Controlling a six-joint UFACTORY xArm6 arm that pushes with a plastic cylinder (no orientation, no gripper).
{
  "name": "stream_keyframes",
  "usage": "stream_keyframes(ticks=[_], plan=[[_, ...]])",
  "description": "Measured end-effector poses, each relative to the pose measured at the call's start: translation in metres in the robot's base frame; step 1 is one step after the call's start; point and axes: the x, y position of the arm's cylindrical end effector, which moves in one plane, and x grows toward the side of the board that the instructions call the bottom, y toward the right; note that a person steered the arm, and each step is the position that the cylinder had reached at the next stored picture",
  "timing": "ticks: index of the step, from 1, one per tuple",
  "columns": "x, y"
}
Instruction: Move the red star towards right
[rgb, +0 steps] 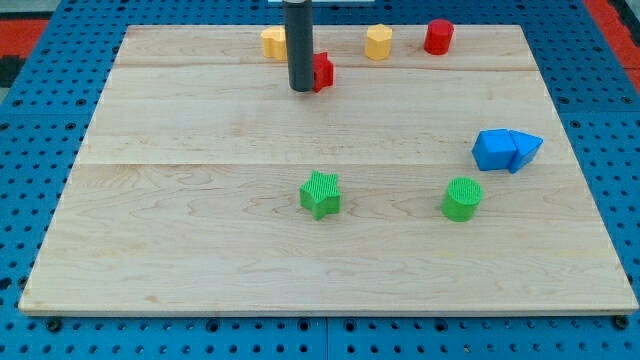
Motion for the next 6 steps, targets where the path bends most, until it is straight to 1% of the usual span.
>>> stream_keyframes(ticks=[1, 2, 5, 6], plan=[[-0.020, -0.009], [-0.027, 0.014], [-0.031, 0.152], [-0.023, 0.174]])
